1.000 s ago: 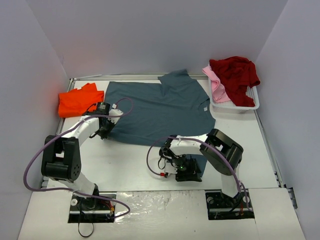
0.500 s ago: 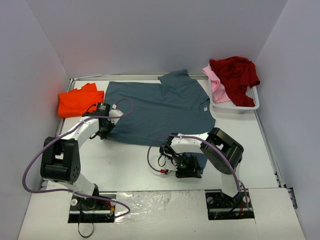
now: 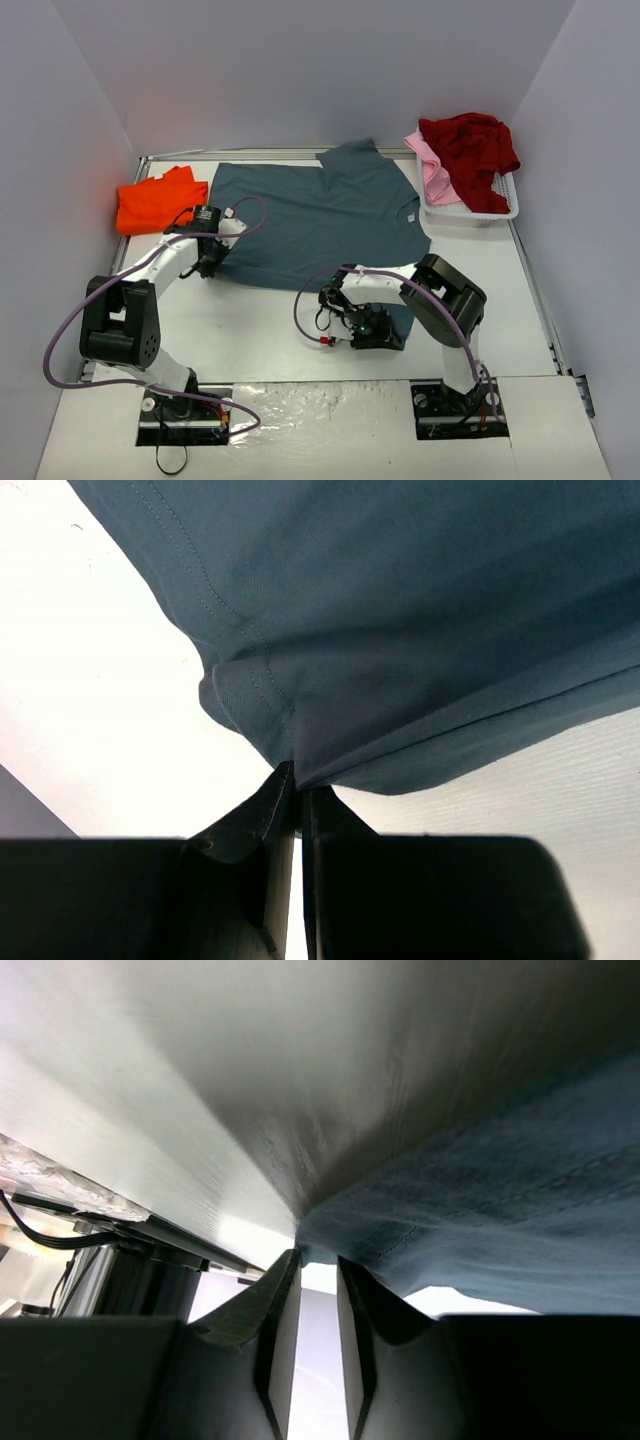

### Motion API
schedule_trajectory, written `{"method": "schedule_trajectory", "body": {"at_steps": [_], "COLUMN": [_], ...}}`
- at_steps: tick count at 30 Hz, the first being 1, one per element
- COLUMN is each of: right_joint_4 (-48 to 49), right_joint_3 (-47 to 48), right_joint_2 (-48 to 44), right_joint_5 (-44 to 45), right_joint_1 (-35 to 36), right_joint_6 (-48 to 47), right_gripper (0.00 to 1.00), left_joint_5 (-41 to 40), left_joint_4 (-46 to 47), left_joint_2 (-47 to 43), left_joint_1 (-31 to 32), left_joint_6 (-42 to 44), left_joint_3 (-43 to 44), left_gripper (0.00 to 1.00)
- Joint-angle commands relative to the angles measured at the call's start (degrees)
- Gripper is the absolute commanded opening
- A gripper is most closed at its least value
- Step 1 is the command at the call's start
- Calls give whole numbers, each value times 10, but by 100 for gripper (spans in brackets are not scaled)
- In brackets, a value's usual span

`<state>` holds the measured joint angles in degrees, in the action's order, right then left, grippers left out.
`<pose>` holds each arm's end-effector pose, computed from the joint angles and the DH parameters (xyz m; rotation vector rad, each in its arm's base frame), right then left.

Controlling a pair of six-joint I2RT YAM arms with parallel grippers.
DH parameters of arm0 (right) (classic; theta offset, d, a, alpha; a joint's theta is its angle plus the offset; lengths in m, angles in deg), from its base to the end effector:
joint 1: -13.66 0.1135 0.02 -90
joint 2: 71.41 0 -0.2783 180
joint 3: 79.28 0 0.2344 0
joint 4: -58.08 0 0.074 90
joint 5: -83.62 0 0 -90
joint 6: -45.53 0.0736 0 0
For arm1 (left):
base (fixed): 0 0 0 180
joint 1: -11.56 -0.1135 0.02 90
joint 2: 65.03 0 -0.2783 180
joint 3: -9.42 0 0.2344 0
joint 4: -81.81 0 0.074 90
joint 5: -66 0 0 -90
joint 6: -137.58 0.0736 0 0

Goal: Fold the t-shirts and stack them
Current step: Grap the side of the flattened tshirt closest away from the robot with both arms

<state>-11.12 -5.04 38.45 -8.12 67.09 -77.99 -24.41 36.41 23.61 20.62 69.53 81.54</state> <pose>0.1575 0.2160 0.0961 1.9785 -2.0950 0.0217 0.3038 -0.0479 0.1948 0.7072 2.5582 0.0839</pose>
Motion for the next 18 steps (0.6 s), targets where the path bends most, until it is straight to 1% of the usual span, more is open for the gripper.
{"method": "schedule_trajectory", "body": {"at_steps": [1,2,4,7,8,10,11,12,14,18], "right_joint_4": [9,8,8,7,7,1,-1,-3,-5,-1], "right_joint_3": [-8,-7,-7,-1,2,10,12,15,17,27], "right_joint_2": [37,38,35,31,29,29,29,27,25,32], "right_joint_5": [30,30,31,37,39,42,42,43,48,60], "right_joint_1": [-12,-14,-17,-22,-29,-35,-38,-42,-44,-51], "right_joint_6": [8,7,6,5,5,4,-2,-6,-14,-23], "right_gripper": [16,12,7,7,14,19,32,38,43,46], "left_joint_5": [-16,-17,-20,-20,-21,-26,-27,-28,-29,-31], "left_joint_4": [2,3,2,4,4,4,3,4,5,5], "left_joint_2": [-24,-25,-26,-27,-27,-26,-26,-27,-29,-29], "left_joint_1": [4,4,5,7,8,10,10,11,12,12], "left_joint_6": [-4,-4,-4,-5,-5,-4,-4,-4,-4,-3], "left_joint_3": [-2,-2,-2,-2,-2,-2,-1,-1,-2,-3], "left_gripper": [3,2,2,2,2,2,2,2,2,2]}}
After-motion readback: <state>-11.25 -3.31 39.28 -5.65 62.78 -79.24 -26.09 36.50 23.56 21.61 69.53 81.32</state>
